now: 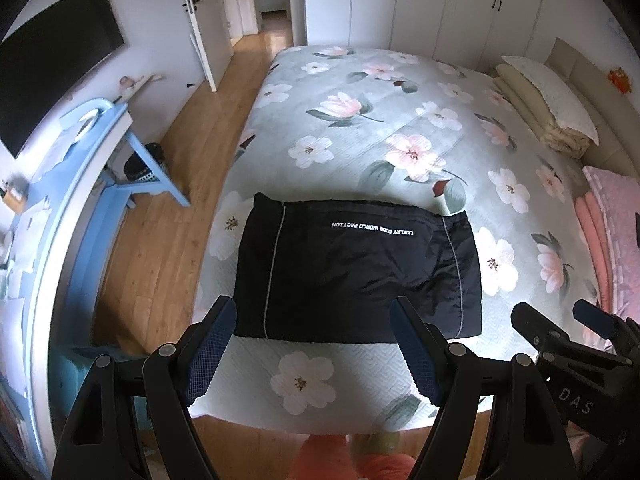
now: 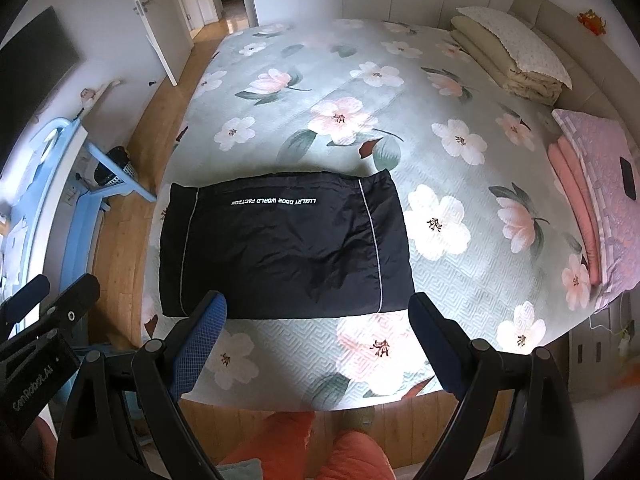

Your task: Fold large clothes

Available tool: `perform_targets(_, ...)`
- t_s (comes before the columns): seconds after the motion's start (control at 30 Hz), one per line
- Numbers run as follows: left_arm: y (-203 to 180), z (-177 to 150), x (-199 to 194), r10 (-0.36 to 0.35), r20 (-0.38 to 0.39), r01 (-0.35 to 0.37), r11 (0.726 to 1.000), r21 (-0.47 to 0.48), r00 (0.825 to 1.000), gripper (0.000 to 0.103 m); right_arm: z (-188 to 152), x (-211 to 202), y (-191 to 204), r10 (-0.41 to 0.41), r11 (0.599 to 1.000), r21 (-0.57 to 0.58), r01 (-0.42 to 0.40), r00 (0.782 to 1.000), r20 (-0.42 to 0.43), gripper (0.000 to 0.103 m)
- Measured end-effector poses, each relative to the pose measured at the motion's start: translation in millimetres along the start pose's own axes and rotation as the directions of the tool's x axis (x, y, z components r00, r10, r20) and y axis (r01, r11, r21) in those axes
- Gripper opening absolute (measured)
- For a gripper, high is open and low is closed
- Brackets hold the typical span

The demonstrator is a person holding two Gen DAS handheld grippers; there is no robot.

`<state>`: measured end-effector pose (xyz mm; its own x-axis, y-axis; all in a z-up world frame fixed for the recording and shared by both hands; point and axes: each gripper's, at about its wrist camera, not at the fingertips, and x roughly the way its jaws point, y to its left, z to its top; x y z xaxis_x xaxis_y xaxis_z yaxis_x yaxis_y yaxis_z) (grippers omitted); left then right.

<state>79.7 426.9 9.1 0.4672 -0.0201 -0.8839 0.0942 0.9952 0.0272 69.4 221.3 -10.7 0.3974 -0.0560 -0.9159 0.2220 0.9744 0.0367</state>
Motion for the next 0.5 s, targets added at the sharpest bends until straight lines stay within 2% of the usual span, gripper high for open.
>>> perform_targets(0.33,-9,19,13,0.013,0.017,-0.013,0.999,0.038,1.0,0.08,10,7,6,-0.009,1.0,-0.002,0.009,1.0,0.005,0.093)
perform_targets(0.5,-8,28,16,0.059,0.039,-0.061,0.997,0.056,0.997,0.08,15,12,7,-0.016,1.0,-0.005,0.016,1.0,0.002,0.093)
